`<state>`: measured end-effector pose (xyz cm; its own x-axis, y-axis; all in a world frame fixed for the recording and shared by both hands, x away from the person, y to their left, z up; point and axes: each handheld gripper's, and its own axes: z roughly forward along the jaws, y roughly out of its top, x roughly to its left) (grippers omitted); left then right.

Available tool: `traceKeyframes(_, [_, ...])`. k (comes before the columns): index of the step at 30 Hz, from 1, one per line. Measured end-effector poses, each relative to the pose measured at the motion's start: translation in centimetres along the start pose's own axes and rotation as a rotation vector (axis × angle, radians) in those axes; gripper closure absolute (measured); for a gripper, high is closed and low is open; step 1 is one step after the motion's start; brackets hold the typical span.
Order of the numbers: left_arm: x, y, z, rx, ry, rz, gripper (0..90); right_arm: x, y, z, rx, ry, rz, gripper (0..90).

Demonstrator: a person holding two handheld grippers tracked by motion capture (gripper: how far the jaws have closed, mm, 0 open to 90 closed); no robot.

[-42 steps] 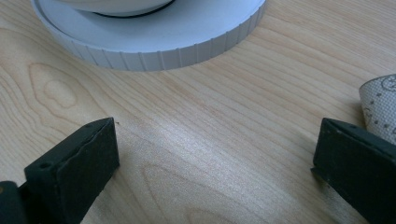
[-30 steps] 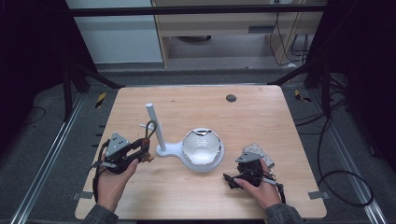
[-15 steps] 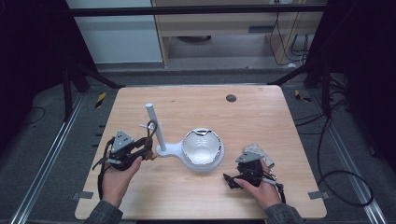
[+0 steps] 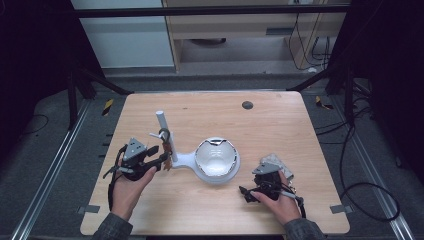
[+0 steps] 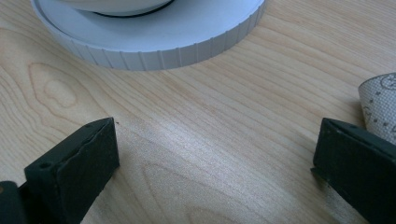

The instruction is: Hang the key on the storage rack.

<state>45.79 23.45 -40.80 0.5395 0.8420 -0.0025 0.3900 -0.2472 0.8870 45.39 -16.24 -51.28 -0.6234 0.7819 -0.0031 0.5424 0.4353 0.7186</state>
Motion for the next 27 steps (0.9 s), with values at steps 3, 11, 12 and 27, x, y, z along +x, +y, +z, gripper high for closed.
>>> traceKeyframes(3, [0.1, -0.8, -0.2, -0.013, 0.006, -0.014, 36.4, 0.0, 0.0, 0.0, -0.001, -0.001, -0.003, 0.3])
traceKeyframes(11, [1.9, -4.5, 0.6, 0.057, 0.086, -0.011, 13.7, 0.1, -0.1, -0.1, -0.004, -0.008, 0.005, 0.5])
traceKeyframes(12, [2.2, -4.9, 0.7, 0.073, 0.083, -0.021, 10.9, 0.1, -0.1, -0.1, -0.003, -0.007, 0.008, 0.8])
traceKeyframes(27, [4.7, -8.4, 2.4, 0.254, 0.118, -0.061, 5.5, -0.5, 2.1, -6.0, 0.001, -0.069, -0.048, 5.8])
